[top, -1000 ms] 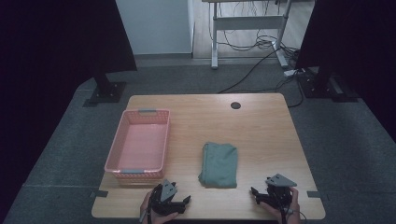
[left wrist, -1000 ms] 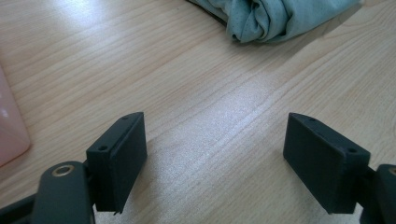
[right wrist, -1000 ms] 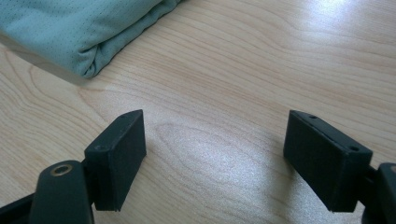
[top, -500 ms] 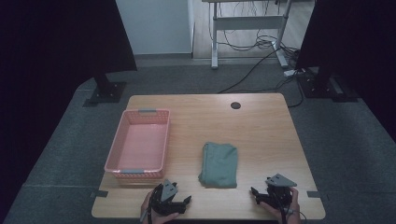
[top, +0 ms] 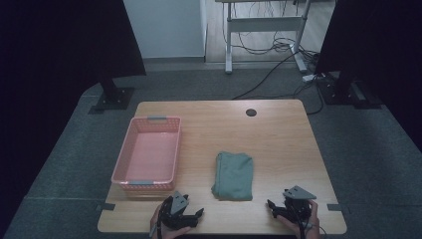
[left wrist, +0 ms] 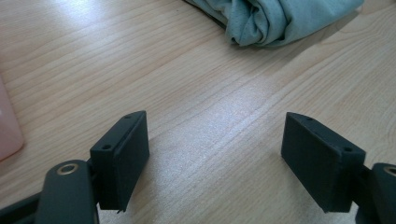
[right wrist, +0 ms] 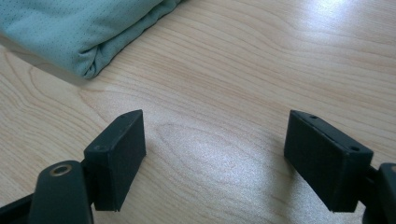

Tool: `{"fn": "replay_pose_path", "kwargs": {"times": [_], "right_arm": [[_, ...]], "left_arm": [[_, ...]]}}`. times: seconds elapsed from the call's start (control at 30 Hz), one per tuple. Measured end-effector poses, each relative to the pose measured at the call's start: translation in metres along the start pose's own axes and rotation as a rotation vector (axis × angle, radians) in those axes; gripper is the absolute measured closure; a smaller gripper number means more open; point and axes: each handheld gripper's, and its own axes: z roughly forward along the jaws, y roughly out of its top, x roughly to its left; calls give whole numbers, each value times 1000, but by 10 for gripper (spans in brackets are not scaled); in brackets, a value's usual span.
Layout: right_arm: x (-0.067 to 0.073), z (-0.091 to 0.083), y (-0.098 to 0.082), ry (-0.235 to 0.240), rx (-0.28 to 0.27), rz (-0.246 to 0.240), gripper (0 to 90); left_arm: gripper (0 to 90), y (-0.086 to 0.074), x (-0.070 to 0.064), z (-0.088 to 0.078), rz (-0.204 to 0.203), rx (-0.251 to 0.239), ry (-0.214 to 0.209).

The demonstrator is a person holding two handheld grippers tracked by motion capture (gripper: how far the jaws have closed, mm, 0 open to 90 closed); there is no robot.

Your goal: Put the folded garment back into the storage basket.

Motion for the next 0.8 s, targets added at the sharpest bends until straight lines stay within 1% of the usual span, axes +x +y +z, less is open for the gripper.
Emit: {"fn": "replay_pose_path", "kwargs": {"times": [0.17, 0.23, 0.33, 0.5, 0.67, 0.8], "right_arm": [[0, 0, 0, 0, 0, 0, 204], [0, 0, 0, 0, 0, 0, 204], [0, 0, 0, 0, 0, 0, 204], [0, 0, 0, -1, 2, 1, 203], [0, 1, 1, -4, 3, 4, 202], [1, 1, 1, -5, 2, 5, 202]], "left_arm": [[234, 0, 2, -1, -34, -9, -4], [235, 0, 2, -1, -40, -11, -5], [233, 0, 1, -1, -38, -8, -8], [232, 2, 0, -6, -39, -28, -9], [231, 5, -3, -11, -20, -41, -8], [231, 7, -2, -14, -32, -59, -20]]}}
